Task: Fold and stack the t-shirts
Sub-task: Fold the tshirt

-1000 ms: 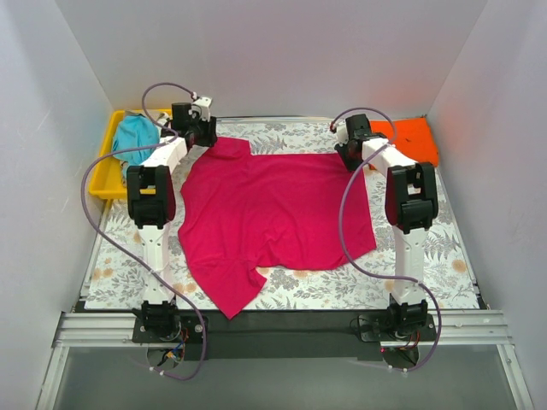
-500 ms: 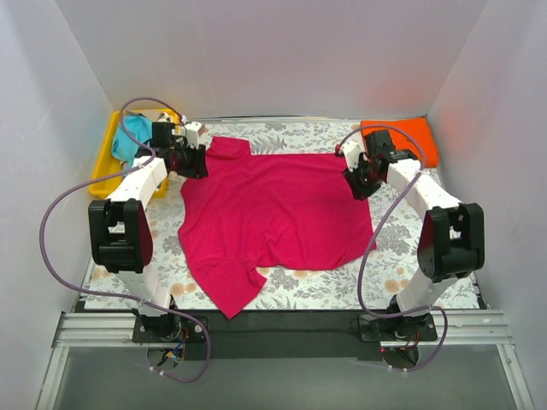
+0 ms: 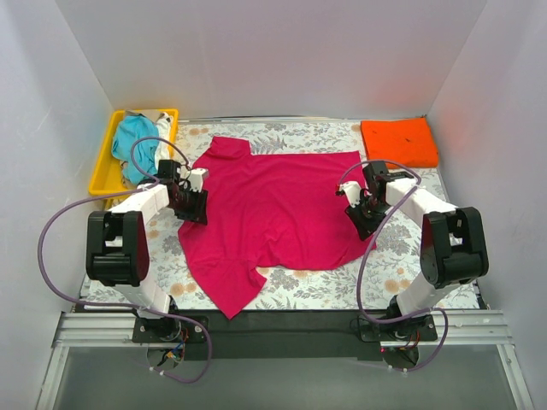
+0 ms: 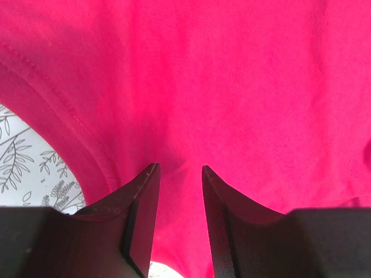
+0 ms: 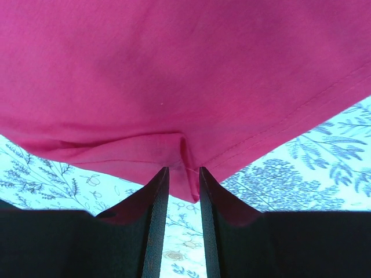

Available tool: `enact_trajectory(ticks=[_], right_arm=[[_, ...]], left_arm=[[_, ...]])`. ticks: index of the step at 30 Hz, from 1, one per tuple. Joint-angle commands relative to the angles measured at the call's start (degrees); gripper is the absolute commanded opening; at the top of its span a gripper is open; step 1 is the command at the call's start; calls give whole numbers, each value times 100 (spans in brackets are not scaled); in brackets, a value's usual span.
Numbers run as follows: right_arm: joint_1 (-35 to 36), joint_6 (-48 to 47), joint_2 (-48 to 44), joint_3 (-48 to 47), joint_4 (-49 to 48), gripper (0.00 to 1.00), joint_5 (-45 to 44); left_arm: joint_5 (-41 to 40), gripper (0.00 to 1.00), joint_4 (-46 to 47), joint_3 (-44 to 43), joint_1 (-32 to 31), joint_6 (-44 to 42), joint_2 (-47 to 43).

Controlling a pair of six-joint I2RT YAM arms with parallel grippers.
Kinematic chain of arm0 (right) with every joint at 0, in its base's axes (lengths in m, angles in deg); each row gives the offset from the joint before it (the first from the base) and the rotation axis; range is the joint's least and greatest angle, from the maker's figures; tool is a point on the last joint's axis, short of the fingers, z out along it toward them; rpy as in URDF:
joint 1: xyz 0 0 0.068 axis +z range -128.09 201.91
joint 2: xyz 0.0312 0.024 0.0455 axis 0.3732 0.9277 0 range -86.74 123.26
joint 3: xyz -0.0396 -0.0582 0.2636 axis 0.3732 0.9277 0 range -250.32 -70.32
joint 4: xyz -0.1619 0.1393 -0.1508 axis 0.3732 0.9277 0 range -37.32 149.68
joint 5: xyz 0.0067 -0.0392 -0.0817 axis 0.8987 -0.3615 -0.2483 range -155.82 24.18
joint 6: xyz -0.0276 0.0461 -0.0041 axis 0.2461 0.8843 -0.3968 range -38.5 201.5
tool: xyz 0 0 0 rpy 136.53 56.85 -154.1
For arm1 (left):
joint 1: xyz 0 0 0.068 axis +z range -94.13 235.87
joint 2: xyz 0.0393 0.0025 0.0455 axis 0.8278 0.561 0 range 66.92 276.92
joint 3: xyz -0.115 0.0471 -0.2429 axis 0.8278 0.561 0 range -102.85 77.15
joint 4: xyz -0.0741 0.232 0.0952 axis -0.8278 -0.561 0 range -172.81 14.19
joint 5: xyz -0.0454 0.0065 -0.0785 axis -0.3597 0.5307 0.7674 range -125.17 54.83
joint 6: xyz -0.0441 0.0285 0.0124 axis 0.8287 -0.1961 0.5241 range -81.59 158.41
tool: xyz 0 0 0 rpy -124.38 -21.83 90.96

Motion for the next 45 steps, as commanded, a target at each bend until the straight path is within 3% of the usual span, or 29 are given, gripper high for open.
enact_trajectory(ticks=[1, 8, 17, 30, 39, 43, 45], right_arm=[[16, -3, -173, 173, 281, 30, 236], [-1, 199, -95, 192, 361, 42, 728], [-1, 288, 248, -73, 423, 37, 818], [-160, 490, 239, -477, 265, 40, 561], [-160, 437, 468, -126, 326, 31, 676], [-151, 384, 319, -2, 405, 17, 711], [-168, 332, 135, -11, 519, 4, 737]], left_arm=[[-148, 34, 145, 96, -4, -2, -379], [-78, 34, 190, 140, -4, 33, -326], [-236, 33, 269, 148, -4, 16, -239], [-218, 33, 365, 271, -4, 68, -203], [-262, 33, 400, 280, -4, 103, -133], [-280, 33, 418, 315, -4, 95, -142], [-280, 33, 418, 351, -4, 103, -151]])
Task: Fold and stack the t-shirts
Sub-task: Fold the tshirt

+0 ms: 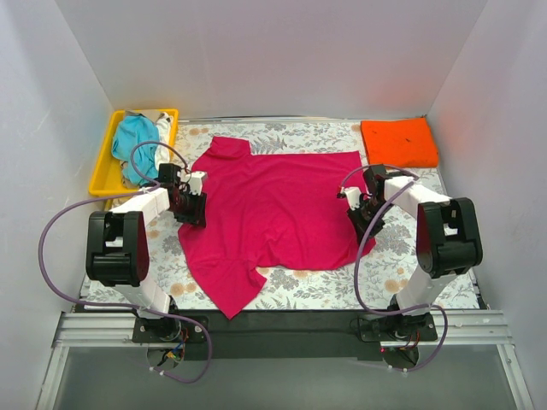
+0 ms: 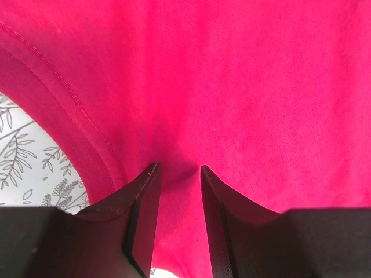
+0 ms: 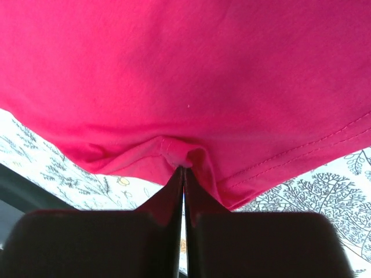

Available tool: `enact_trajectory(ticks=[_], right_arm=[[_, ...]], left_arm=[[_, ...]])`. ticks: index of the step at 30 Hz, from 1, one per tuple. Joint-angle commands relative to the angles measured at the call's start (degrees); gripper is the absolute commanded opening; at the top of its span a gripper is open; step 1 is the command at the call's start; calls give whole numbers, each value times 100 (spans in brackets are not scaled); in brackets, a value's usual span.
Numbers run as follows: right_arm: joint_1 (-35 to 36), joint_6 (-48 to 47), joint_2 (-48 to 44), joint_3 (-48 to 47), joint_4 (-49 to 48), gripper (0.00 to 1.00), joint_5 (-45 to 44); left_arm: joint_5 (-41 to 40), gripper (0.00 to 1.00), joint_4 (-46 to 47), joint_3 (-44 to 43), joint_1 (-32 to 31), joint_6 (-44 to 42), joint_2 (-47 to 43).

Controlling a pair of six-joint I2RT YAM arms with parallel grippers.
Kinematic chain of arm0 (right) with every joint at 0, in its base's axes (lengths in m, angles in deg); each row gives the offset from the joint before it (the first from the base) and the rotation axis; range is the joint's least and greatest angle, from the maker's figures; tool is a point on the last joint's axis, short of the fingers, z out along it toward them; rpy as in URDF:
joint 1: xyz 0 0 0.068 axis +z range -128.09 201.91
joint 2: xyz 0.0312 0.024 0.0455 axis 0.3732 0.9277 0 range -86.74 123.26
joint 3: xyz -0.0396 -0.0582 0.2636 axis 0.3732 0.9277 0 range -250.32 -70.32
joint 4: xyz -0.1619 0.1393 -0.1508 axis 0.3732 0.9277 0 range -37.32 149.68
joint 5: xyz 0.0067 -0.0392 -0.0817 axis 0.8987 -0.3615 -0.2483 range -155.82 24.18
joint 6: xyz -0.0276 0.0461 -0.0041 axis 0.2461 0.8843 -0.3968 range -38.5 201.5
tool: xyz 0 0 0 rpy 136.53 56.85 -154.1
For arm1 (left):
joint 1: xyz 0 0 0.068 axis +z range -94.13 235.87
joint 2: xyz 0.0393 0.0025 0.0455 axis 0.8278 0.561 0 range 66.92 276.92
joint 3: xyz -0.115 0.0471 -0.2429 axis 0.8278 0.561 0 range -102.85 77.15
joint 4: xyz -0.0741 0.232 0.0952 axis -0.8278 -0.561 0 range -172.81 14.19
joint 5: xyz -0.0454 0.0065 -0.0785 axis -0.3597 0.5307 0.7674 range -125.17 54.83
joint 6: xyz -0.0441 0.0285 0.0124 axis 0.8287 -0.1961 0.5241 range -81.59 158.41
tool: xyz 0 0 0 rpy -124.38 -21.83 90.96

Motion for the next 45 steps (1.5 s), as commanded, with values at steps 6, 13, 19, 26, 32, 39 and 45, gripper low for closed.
enact_trajectory(ticks=[6, 13, 19, 26, 32, 39, 45], right_arm=[[-103, -423, -1162, 313, 690, 1, -201], [-165, -854, -1858, 1332, 725, 1, -1080], [-226, -961, -2096, 1720, 541, 1, -1652], [-235, -899, -2333, 950, 804, 63, -1503], [-218, -978, -2115, 420, 910, 45, -941], [-218, -750, -1279, 586, 691, 23, -615], [-209, -890, -1120, 1271, 471, 20, -948]], left_arm=[[-215, 29, 42, 91, 5, -19, -162], [-303, 28, -81, 64, 14, -54, -267], [-268, 30, -318, 91, 22, -142, -539], [890, 36, -1555, 29, 22, -1352, -1733], [1060, 26, -2884, 494, -179, -3146, -2605], [287, 17, -2341, 1435, -1645, -2999, -2790], [-248, 16, -2156, 1900, -2200, -2901, -2500]])
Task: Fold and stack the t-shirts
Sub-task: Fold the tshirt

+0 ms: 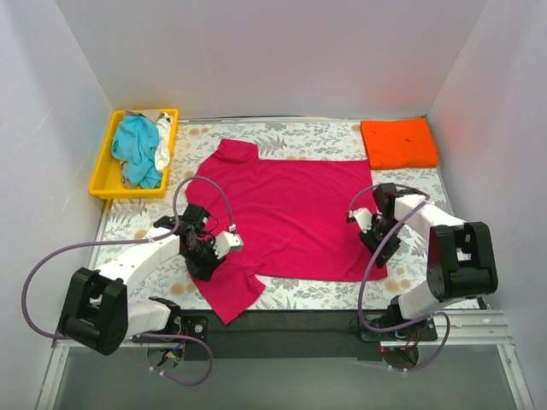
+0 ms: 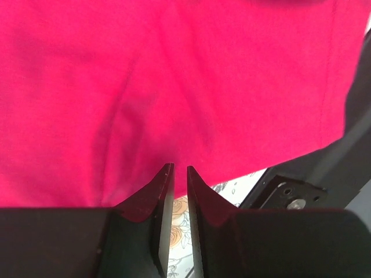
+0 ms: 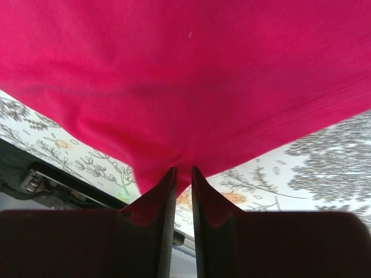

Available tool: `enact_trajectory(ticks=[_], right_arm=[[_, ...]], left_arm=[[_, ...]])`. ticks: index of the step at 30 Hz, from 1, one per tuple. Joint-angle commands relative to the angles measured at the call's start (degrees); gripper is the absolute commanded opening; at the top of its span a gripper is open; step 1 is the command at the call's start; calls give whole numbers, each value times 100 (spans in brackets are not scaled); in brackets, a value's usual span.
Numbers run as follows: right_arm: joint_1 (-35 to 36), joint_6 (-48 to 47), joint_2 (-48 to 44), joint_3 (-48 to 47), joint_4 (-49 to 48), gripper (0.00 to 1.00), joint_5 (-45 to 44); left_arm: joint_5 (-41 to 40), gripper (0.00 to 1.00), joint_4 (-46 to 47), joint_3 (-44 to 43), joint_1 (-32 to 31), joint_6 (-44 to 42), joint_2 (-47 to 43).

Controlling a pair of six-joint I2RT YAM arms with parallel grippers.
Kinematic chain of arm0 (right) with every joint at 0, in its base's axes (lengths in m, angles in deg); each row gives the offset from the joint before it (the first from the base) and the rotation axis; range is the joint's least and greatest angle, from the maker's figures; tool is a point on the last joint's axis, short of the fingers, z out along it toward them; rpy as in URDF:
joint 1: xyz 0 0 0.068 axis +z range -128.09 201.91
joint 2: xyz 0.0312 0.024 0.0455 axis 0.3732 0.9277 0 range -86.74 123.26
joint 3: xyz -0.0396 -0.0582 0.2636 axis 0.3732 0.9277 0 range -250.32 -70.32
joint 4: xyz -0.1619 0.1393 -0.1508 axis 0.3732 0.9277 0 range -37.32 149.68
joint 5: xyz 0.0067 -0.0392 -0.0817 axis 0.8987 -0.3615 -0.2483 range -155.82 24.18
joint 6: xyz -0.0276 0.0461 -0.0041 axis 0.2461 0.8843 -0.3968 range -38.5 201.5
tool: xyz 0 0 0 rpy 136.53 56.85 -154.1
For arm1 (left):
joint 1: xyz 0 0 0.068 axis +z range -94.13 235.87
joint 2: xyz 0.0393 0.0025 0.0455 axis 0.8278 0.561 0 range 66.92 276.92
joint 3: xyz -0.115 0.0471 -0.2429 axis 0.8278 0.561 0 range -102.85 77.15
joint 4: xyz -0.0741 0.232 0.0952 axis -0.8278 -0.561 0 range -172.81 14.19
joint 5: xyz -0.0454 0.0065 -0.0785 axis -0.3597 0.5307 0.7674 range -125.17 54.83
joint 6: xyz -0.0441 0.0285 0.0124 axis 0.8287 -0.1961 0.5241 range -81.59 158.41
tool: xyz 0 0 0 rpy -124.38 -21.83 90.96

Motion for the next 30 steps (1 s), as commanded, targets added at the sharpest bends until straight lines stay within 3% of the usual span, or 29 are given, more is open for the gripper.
enact_trajectory(ticks=[1, 6, 10, 13, 16, 21, 24, 30], right_arm=[[-1, -92, 7, 251, -108, 20, -171], [-1, -382, -168, 515, -188, 21, -584], [-1, -742, -466, 340, 22, 41, -585], [-1, -901, -704, -72, 207, 43, -717], [-10, -727, -644, -703, 225, 48, -304], [-1, -67, 155, -1478, 24, 48, 250], [-1, 153, 674, -1717, -117, 44, 426], [16, 92, 1361, -1665, -522, 43, 199]], left_arm=[[-501, 16, 174, 290, -251, -52, -54], [-694, 15, -203, 229, -418, -183, 25], [-442, 12, -615, 10, -410, -438, -299], [-11, 12, -889, -604, -340, -237, -414], [174, 15, -468, -1307, 151, 176, -231], [-88, 22, 681, -2046, 1091, 1106, 1094], [-509, 23, 1325, -2030, 1128, 1362, 1447], [-984, 23, 1528, -1381, 1154, 1399, 1687]])
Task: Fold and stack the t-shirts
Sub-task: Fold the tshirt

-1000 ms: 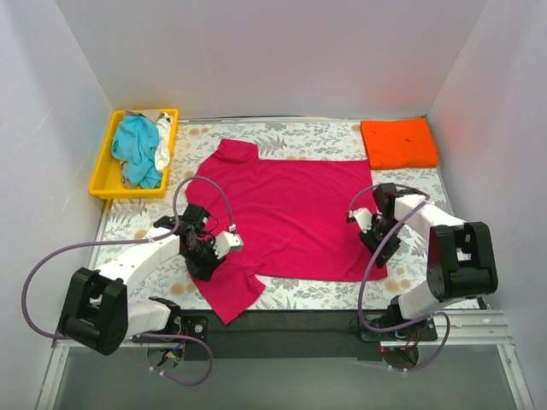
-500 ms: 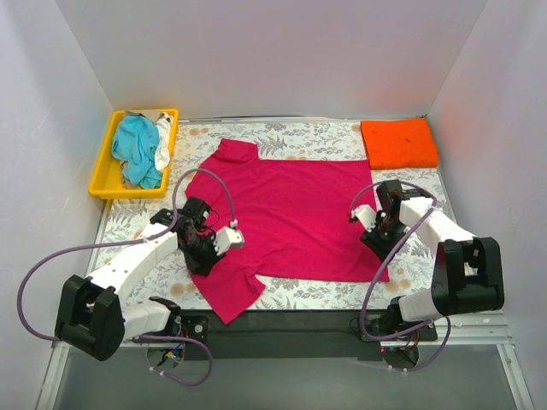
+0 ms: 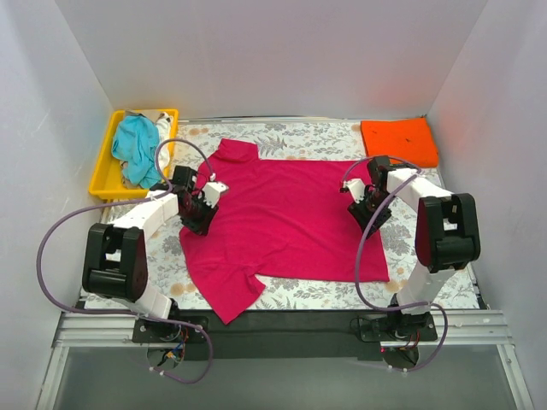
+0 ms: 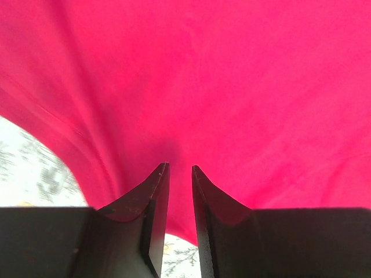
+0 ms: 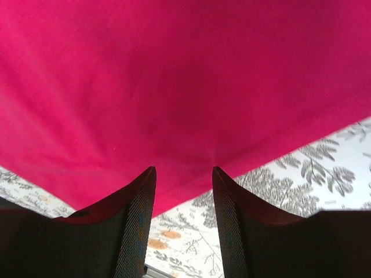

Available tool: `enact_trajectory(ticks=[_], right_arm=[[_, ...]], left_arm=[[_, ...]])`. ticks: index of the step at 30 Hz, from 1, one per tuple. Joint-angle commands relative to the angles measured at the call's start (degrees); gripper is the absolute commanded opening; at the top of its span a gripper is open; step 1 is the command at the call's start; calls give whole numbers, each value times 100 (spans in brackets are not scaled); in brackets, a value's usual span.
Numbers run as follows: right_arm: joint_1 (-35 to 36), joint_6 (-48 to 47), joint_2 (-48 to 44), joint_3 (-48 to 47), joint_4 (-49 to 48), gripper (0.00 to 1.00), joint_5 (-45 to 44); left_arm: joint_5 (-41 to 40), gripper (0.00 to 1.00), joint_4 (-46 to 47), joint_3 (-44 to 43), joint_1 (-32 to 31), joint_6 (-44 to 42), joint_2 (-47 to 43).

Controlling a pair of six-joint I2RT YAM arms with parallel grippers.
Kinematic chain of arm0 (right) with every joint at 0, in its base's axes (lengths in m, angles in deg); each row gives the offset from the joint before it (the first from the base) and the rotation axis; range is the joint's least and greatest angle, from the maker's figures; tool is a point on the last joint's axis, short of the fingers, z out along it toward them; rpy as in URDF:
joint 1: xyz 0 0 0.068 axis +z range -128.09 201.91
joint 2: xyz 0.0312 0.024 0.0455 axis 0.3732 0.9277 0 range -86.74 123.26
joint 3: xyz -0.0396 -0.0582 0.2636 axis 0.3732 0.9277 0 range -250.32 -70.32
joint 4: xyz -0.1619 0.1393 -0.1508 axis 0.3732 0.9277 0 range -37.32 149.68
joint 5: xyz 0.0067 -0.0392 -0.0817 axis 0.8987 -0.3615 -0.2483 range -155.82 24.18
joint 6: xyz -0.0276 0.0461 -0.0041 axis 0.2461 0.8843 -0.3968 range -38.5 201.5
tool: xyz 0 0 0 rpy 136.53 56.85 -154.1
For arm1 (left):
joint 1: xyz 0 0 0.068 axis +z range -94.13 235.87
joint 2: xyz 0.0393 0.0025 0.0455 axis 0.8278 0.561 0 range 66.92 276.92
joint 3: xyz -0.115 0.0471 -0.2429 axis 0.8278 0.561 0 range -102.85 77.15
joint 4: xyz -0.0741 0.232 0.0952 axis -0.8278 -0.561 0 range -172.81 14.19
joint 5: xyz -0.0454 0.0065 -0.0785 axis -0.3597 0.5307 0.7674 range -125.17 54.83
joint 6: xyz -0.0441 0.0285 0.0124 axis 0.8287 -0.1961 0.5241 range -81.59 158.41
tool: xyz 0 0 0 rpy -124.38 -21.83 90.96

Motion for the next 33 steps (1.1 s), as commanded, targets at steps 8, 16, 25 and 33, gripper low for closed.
enact_trajectory(ticks=[8, 16, 25, 33], right_arm=[[16, -222, 266, 228, -346, 40, -86], [-62, 102, 96, -1370, -275, 42, 486], [-273, 858, 2177, -4235, -583, 36, -76], [-309, 1052, 3288, -5467, -855, 37, -427]], left_arm=[[-373, 23, 4, 1086, 3, -36, -626], [804, 32, 90, -1712, 90, 727, 207], [410, 45, 1559, -4590, 170, 2239, 2972], [-276, 47, 2130, -6286, 178, 2557, 4566]])
